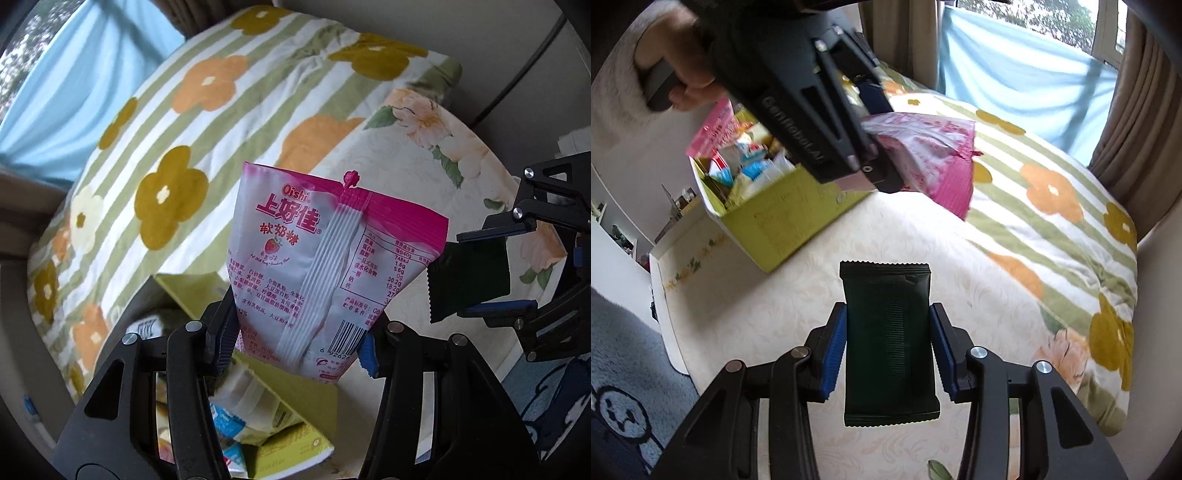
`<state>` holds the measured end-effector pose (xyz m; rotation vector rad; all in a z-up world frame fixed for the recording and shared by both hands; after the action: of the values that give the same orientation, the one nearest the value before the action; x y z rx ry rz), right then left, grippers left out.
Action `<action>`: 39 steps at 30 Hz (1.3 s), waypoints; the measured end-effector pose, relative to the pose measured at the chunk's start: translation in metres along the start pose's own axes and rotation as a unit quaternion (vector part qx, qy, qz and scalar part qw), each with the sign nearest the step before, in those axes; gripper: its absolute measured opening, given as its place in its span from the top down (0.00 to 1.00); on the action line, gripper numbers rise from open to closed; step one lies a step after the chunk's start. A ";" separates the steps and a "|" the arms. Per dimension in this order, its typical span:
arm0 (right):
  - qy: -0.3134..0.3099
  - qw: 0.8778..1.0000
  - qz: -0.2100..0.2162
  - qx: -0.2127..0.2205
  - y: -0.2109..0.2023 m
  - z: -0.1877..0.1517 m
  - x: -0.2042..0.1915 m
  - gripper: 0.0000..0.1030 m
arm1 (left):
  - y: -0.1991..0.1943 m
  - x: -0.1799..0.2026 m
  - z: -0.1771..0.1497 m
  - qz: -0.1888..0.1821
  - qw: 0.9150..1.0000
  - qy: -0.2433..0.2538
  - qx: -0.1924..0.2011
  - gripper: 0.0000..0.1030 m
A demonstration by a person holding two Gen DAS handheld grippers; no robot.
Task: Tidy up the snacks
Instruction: 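Carry the Oishi packet and green bar with both tools over the box, then open the left tool to drop the Oishi packet while the right tool drops the green bar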
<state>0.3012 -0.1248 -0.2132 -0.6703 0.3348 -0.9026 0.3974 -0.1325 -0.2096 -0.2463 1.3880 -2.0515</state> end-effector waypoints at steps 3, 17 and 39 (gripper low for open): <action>-0.002 1.000 0.016 0.017 -0.006 0.023 -0.009 0.61 | -0.027 -0.024 -0.020 0.025 0.998 -0.050 0.007 0.52; 0.005 0.998 0.045 0.047 0.040 0.111 -0.087 0.61 | -0.080 -0.129 -0.165 0.117 0.971 -0.207 0.019 0.52; 0.162 0.985 -0.059 0.030 0.104 0.148 -0.120 0.61 | -0.083 -0.187 -0.228 0.090 0.960 -0.245 0.101 0.00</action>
<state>0.3730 0.0764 -0.1718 -0.4891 0.5605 -1.1337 0.3991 0.1739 -0.1973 -0.4830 0.8602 -1.8044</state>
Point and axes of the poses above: each gripper's, at about its wrist camera, not at the fingertips, and y roughly the way its jaws point, x to its right, z to its top, the point moved 6 cm from there along y, roughly the way its jaws point, and after that the axes turned 15 degrees about x, right-handed, at the moved point
